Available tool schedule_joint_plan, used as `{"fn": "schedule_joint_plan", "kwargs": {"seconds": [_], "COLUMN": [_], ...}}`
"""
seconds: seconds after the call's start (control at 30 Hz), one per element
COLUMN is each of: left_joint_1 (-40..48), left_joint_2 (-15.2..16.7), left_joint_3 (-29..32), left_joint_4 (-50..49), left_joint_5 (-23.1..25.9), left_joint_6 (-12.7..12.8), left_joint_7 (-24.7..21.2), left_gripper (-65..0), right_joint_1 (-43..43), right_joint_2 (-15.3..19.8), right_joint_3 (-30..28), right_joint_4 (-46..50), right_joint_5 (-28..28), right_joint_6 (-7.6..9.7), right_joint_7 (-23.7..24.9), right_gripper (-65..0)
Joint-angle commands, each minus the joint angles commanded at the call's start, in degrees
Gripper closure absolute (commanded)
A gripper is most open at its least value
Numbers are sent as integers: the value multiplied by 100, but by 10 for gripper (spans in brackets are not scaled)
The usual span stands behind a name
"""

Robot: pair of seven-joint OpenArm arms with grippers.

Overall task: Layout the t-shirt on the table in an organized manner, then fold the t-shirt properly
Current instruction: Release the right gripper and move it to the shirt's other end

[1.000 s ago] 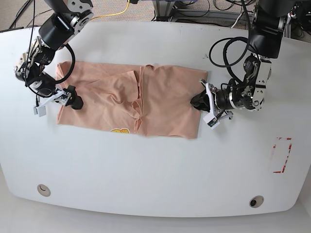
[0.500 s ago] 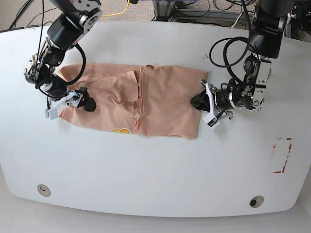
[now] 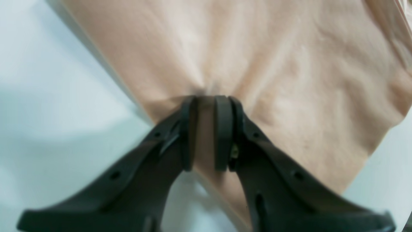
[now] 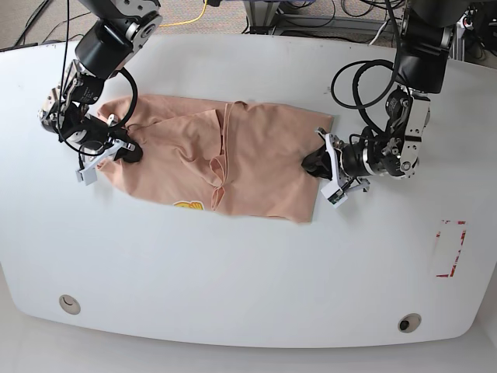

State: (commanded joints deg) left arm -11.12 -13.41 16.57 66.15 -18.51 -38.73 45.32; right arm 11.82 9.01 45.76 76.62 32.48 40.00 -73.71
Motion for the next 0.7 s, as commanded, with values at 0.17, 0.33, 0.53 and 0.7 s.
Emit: {"fn": "schedule_joint_plan", "kwargs": {"seconds": [0.17,0.33,0.53,0.7], "left_joint_1": [-35,-123,-149,-220], "left_joint_2": [255,527,774,1090], "left_joint_3": [202,527,765,756], "left_joint_4": [18,18,18,-35], "left_joint_5": [0,0,-9,0], "left_joint_6": [18,255,492,545], "left_joint_7": [132,132,132,132], "left_gripper": [-83,-83,-83,-83], "right_joint_1": [-9,-9,-35,-176], "right_joint_2": [0,-105,-158,-202], "right_joint_3": [9,-62,-738,-1327], "right_joint_4": [791,1802,2637,3209], "right_joint_5": [35,35,44,44], "right_joint_6": [0,0,0,0], "right_joint_7": [-466,-629,-629,-629], "right_gripper": [-6,-6,-6,-6]}}
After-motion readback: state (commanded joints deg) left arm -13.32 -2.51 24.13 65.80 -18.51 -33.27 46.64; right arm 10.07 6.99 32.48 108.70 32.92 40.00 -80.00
